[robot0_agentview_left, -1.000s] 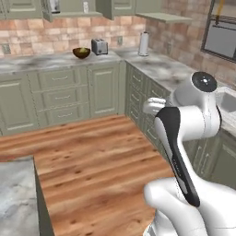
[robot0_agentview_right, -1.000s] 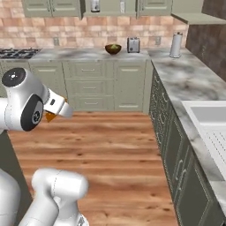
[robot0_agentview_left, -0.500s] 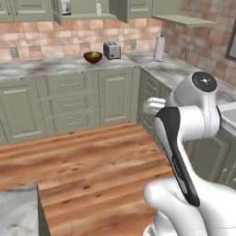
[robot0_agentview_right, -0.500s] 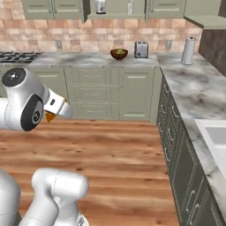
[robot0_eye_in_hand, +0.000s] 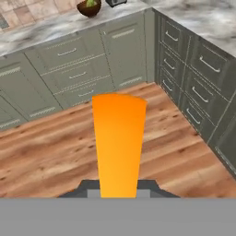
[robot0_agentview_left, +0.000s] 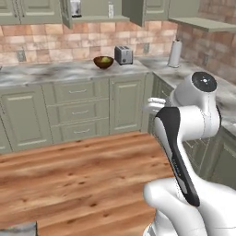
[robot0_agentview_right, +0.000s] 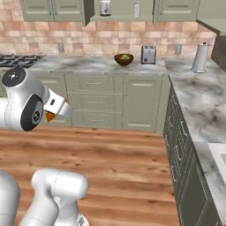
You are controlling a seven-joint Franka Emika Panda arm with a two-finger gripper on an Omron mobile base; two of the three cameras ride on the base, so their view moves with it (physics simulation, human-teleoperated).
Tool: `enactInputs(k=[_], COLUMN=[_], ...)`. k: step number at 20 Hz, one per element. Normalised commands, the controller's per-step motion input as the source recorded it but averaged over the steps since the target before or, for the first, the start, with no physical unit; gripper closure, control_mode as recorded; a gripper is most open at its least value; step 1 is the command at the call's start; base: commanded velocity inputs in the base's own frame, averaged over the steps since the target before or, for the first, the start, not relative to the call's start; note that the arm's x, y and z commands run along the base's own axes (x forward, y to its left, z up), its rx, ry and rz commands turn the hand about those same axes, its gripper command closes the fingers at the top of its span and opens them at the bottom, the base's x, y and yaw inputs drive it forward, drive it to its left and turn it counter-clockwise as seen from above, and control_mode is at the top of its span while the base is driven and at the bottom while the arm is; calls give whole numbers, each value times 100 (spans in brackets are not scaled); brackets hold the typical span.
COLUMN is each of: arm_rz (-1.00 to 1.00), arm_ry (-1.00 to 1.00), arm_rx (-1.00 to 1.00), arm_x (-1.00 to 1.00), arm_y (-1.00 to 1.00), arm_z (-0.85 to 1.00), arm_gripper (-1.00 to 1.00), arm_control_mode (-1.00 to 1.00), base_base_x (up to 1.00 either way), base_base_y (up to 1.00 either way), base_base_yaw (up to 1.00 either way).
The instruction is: Pick the cheese from the fridge and the cheese grater from the cabinet and place them next to the salad bowl.
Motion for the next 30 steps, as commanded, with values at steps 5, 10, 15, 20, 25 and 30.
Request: enactInputs(k=[5, 10, 15, 20, 25, 30], arm_rz=[0, 0, 0, 0, 0, 0], arm_ry=[0, 0, 0, 0, 0, 0], arm_rx=[0, 0, 0, 0, 0, 0], arm_x=[0, 0, 0, 0, 0, 0], arm_y=[0, 0, 0, 0, 0, 0], arm_z=[0, 0, 0, 0, 0, 0], arm_gripper=[100, 100, 100, 100, 100, 100], arm_control_mode=[100, 100, 100, 100, 100, 100], base_base_x=[72, 70, 73, 73, 76, 80], base_base_y=[-27, -34, -30, -29, -28, -30], base_base_yaw=[10, 7, 11, 14, 13, 2])
